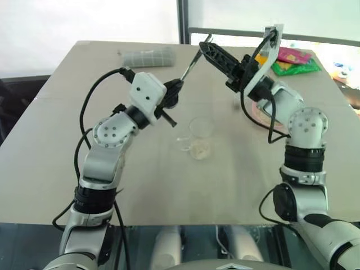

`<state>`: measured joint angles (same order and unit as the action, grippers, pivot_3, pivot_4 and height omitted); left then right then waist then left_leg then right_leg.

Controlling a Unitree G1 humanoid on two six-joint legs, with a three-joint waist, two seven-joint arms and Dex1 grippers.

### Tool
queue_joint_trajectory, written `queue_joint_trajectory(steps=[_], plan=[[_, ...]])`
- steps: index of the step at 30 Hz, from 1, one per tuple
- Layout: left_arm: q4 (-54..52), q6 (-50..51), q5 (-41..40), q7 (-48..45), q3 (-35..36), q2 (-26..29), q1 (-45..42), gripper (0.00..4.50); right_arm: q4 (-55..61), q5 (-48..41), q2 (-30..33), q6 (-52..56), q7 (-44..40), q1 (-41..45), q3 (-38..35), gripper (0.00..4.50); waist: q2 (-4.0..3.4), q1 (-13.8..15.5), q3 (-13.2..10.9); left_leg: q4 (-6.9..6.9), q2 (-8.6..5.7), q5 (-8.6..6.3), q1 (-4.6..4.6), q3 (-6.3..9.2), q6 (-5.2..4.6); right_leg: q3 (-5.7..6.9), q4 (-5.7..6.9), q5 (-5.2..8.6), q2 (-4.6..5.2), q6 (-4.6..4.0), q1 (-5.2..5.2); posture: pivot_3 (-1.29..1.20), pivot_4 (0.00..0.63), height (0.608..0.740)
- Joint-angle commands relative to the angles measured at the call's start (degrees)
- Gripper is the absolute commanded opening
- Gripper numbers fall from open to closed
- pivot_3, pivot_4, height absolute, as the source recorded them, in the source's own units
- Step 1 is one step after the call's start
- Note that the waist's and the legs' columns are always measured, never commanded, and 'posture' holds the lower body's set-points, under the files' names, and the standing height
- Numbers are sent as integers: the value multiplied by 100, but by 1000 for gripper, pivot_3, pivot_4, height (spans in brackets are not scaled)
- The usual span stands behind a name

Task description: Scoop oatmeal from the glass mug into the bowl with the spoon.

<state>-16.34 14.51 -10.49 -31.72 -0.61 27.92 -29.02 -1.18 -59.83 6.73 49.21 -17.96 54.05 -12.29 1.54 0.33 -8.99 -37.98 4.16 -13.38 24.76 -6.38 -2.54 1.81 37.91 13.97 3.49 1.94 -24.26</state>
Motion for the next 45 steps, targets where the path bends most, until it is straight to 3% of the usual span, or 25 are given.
queue_joint_trajectory(steps=[1, 18, 21, 24, 26, 29, 37, 38, 39, 43, 45], plan=[[-291, 25, -106, -95, 17, 19, 3, 43, -87, -86, 13, -32, -263, 239, -29, 4500, 0, -1, 0, 0, 0, 0, 1, 2, 0, 2, 1, 0, -1, 0, 0, 0, 150, 740], [-657, 594, -413, -382, -36, -2, 154, 43, -484, 535, 165, -241, -984, 276, 188, 4500, -1, -105, -1, -2, 1, 1, 2, 3, 2, 2, 2, 0, 0, 0, 0, 0, 150, 740], [-700, 632, -397, -412, -49, 20, 202, 0, -534, 724, 270, -299, -1141, 256, 243, 3694, -2, -104, -1, -2, 1, 1, 1, 3, 2, 2, 3, 0, -1, 0, 0, 0, 150, 740], [-654, 592, -367, -443, -35, 50, 231, 0, -546, 789, 285, -334, -1179, 233, 210, 2187, -2, -103, -1, -2, 1, 1, 2, 3, 2, 2, 2, 0, 0, 0, 0, 0, 150, 740], [-635, 606, -375, -450, -10, 51, 247, 0, -520, 808, 286, -350, -1196, 222, 180, 1526, -2, -104, -1, -2, 1, 1, 2, 2, 2, 1, 2, 0, 0, 0, 0, 0, 150, 740], [-616, 594, -368, -454, 18, 52, 266, 0, -500, 836, 290, -372, -1208, 206, 161, 51, -2, -105, -2, -2, 1, 1, 2, 4, 3, 2, 3, 0, -1, 0, 0, 0, 150, 740], [-460, 522, -130, -183, 141, 76, 159, 0, -514, 894, 307, -350, -1144, 175, 116, 51, -3, -104, -2, -4, 1, 2, 2, 3, 3, 2, 3, 0, 0, 0, 0, 0, 150, 740], [-450, 510, -104, -152, 145, 74, 141, 651, -521, 900, 302, -358, -1113, 179, 99, 0, -3, -103, -2, -4, 1, 2, 2, 3, 3, 2, 3, 0, 0, 0, 0, 0, 150, 740], [-443, 493, -90, -132, 150, 66, 130, 917, -526, 901, 294, -372, -1090, 185, 80, 0, -3, -103, -2, -4, 1, 2, 2, 3, 3, 2, 3, 0, 0, 0, 0, 0, 150, 740], [-622, 411, 111, 140, 277, 68, 260, 2792, -643, 1013, 344, -611, -898, 284, -105, 0, -3, -103, -2, -4, 1, 2, 2, 3, 3, 2, 3, 0, 0, 0, 0, 0, 150, 740], [-936, 566, 61, 379, 545, 21, 523, 2792, -857, 1092, 414, -885, -519, 406, -441, 0, -3, -103, -2, -4, 1, 2, 2, 3, 3, 2, 3, 0, 0, 0, 0, 0, 150, 740]])
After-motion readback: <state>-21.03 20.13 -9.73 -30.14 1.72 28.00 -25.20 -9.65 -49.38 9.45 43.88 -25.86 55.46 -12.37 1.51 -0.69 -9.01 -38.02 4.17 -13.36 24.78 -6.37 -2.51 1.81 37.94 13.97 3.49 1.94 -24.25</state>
